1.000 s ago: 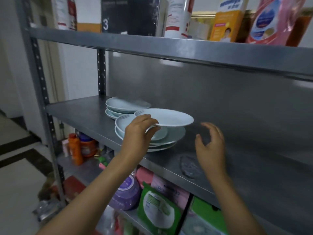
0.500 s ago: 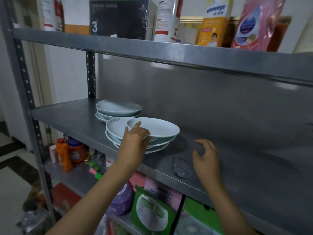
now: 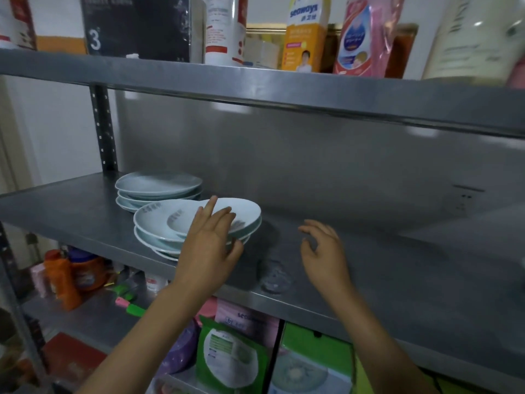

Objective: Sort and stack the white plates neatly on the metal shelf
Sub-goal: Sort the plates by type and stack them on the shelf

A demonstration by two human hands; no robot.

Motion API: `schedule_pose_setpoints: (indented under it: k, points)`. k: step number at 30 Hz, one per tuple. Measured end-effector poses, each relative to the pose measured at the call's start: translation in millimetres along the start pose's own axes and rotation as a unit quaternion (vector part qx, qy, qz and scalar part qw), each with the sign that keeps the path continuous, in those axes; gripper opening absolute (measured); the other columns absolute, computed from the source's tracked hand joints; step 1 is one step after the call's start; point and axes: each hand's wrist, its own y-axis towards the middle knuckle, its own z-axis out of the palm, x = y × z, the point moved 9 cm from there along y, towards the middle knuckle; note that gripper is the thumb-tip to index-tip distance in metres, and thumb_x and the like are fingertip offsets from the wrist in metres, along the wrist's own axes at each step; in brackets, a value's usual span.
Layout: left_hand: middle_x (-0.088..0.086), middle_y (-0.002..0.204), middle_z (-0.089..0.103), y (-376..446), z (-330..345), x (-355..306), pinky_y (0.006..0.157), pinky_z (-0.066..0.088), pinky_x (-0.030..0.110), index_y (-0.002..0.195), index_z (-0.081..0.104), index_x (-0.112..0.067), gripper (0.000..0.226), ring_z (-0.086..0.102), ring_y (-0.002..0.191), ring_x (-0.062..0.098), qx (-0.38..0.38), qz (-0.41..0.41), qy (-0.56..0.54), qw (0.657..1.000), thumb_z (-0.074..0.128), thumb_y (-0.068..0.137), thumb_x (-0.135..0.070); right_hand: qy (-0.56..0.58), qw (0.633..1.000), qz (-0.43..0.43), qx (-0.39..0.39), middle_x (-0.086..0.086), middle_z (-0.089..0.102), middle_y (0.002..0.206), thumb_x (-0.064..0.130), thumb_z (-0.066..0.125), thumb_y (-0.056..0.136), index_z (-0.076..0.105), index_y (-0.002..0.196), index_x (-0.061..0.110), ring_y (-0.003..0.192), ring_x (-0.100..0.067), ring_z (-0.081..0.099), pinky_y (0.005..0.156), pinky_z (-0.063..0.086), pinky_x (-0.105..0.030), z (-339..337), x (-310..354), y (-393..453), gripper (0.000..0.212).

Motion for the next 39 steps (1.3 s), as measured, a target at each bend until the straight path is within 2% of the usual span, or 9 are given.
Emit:
schedule_pose_setpoints:
  k: [5, 11, 15, 19, 26, 30, 33, 35, 39]
  points:
    - [0.008, 0.141, 0.048, 17.9, 26.8, -59.3, 0.115, 0.025, 0.035, 0.131, 0.050, -0.004, 0.051, 0.015, 0.146, 0.020, -0.007, 0.048, -0.090, 0.995, 0.060, 0.083, -0.016, -0.032, 0.999, 0.002, -0.024, -0.007, 0.065, 0.123, 0.003, 0.052, 0.085, 0.069, 0.116, 0.005, 0.117, -0.020, 0.055, 0.102, 0.031, -0.015, -48.2, -22.3, -6.8, 0.035]
    - [0.008, 0.142, 0.048, 23.5, 83.2, -156.9, 0.116, 0.019, 0.027, 0.131, 0.049, -0.003, 0.050, 0.016, 0.146, 0.019, 0.031, 0.125, -0.166, 0.978, 0.048, 0.085, -0.024, -0.087, 0.992, 0.043, -0.082, -0.011, 0.065, 0.123, -0.001, 0.055, 0.083, 0.066, 0.119, 0.002, 0.116, -0.021, 0.055, 0.100, 0.024, -0.006, -135.8, -67.0, -28.1, 0.037]
    - [0.006, 0.145, 0.044, 23.4, 119.4, -220.2, 0.117, 0.023, 0.035, 0.134, 0.047, -0.005, 0.051, 0.013, 0.146, 0.017, 0.056, 0.156, -0.208, 0.964, 0.050, 0.087, -0.021, -0.117, 0.983, 0.097, -0.105, -0.012, 0.065, 0.124, 0.011, 0.050, 0.081, 0.065, 0.120, 0.003, 0.118, -0.028, 0.058, 0.105, 0.034, -0.024, -192.7, -109.0, -47.4, 0.043]
    - [0.005, 0.148, 0.040, 19.4, 148.2, -288.1, 0.117, 0.020, 0.033, 0.138, 0.044, -0.005, 0.051, 0.011, 0.146, 0.015, 0.086, 0.175, -0.256, 0.947, 0.050, 0.089, -0.019, -0.176, 0.961, 0.138, -0.161, -0.016, 0.066, 0.119, 0.010, 0.055, 0.081, 0.065, 0.118, 0.002, 0.112, -0.033, 0.059, 0.100, 0.033, -0.024, -259.8, -145.7, -73.6, 0.039]
    - [0.007, 0.151, 0.034, 6.8, 191.6, -389.6, 0.118, 0.012, 0.031, 0.142, 0.038, -0.005, 0.057, 0.013, 0.146, 0.018, 0.133, 0.222, -0.282, 0.924, 0.047, 0.089, -0.022, -0.237, 0.924, 0.156, -0.255, -0.014, 0.068, 0.111, 0.011, 0.052, 0.080, 0.067, 0.113, 0.003, 0.107, -0.031, 0.058, 0.099, 0.041, -0.037, -360.5, -204.1, -114.2, 0.037]
    - [0.011, 0.152, 0.033, 11.6, 225.6, -423.9, 0.119, 0.014, 0.037, 0.144, 0.034, -0.005, 0.061, 0.015, 0.145, 0.023, 0.172, 0.215, -0.275, 0.921, 0.043, 0.087, -0.025, -0.286, 0.902, 0.193, -0.258, -0.015, 0.064, 0.125, 0.008, 0.061, 0.082, 0.062, 0.123, 0.005, 0.118, -0.034, 0.055, 0.106, 0.038, -0.046, -386.0, -246.3, -121.3, 0.040]
    - [0.014, 0.151, 0.033, 16.1, 249.3, -435.9, 0.119, 0.016, 0.043, 0.144, 0.033, -0.005, 0.059, 0.018, 0.144, 0.027, 0.194, 0.197, -0.269, 0.923, 0.051, 0.089, -0.016, -0.341, 0.883, 0.246, -0.207, -0.015, 0.053, 0.139, 0.015, 0.060, 0.084, 0.054, 0.134, 0.009, 0.131, -0.035, 0.044, 0.113, 0.027, -0.048, -387.9, -273.1, -119.2, 0.051]
    - [0.016, 0.150, 0.034, 15.6, 263.5, -433.6, 0.118, 0.017, 0.046, 0.143, 0.033, -0.003, 0.058, 0.019, 0.144, 0.029, 0.211, 0.168, -0.265, 0.926, 0.053, 0.089, -0.013, -0.352, 0.879, 0.266, -0.180, -0.014, 0.052, 0.140, 0.016, 0.058, 0.086, 0.055, 0.133, 0.011, 0.134, -0.035, 0.041, 0.113, 0.027, -0.051, -382.1, -284.2, -118.9, 0.048]
    - [0.019, 0.150, 0.033, 15.2, 277.0, -418.7, 0.114, 0.012, 0.028, 0.142, 0.035, 0.001, 0.054, 0.022, 0.143, 0.031, 0.219, 0.086, -0.290, 0.928, 0.052, 0.091, -0.007, -0.333, 0.886, 0.253, -0.199, -0.016, 0.065, 0.124, 0.011, 0.061, 0.088, 0.068, 0.115, 0.006, 0.125, -0.037, 0.050, 0.108, 0.034, -0.052, -377.5, -289.5, -122.8, 0.028]
